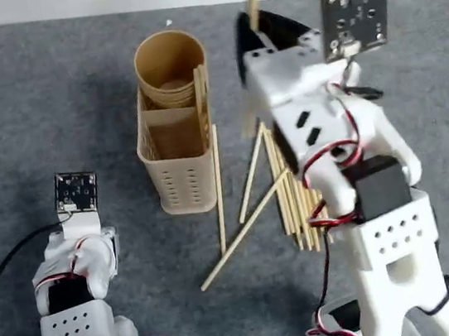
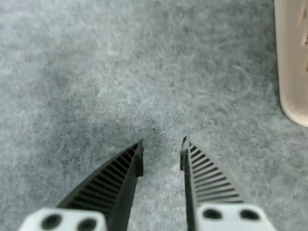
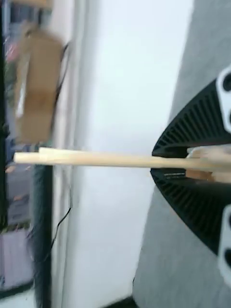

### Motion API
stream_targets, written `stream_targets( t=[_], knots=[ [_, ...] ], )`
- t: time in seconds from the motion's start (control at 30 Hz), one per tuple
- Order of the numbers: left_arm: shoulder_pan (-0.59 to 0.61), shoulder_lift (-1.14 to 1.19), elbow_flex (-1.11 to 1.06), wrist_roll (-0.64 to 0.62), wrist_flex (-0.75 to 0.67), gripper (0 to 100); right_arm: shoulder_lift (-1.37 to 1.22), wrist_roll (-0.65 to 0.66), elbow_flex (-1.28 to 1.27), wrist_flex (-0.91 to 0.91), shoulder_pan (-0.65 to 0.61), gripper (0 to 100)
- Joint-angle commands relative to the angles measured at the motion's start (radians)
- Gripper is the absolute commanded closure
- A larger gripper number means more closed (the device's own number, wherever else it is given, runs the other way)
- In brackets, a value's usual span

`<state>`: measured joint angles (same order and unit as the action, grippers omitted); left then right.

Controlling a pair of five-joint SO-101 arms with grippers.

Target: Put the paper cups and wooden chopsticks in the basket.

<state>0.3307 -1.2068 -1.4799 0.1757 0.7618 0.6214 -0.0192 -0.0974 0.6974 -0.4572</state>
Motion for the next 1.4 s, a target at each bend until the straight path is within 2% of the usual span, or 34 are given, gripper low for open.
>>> stream_targets(
  t=[0.0, 0.27, 0.57, 0.63, 0.77, 0.87, 1.0, 1.07, 1.13, 1.23, 1.37],
  knots=[
    [-0.012, -0.007, 0.005, -0.008, -0.020, 84, -0.059, -0.014, 0.101, -0.042, -0.068, 99.3],
    [-0.012, -0.005, 0.004, -0.008, -0.041, 84, -0.229, -0.015, 0.213, -0.070, -0.185, 99.3],
    [-0.012, -0.007, -0.031, -0.008, -0.089, 84, -0.208, -0.011, -0.031, -0.226, -0.183, 99.1],
    [-0.012, -0.007, -0.031, -0.008, -0.087, 84, -0.193, -0.009, -0.061, -0.225, -0.182, 95.8],
    [-0.012, -0.007, -0.031, -0.008, -0.087, 84, -0.150, 0.005, -0.084, -0.203, -0.157, 81.7],
    [-0.012, -0.007, -0.031, -0.008, -0.087, 84, -0.116, 0.107, -0.082, -0.119, -0.156, 80.7],
    [-0.012, -0.007, -0.031, -0.008, -0.087, 84, -0.068, 0.123, -0.068, 0.097, -0.148, 80.8],
    [-0.012, -0.007, -0.031, -0.008, -0.087, 84, -0.048, 0.120, -0.028, 0.252, -0.101, 80.8],
    [-0.012, -0.007, -0.031, -0.008, -0.086, 84, -0.047, 0.120, 0.015, 0.421, -0.018, 80.8],
    [-0.012, -0.007, -0.031, -0.008, -0.086, 84, -0.073, 0.152, 0.071, 0.644, 0.173, 80.8],
    [-0.012, -0.007, -0.031, -0.008, -0.086, 84, -0.165, 0.302, 0.030, 0.723, 0.381, 80.8]
  ],
)
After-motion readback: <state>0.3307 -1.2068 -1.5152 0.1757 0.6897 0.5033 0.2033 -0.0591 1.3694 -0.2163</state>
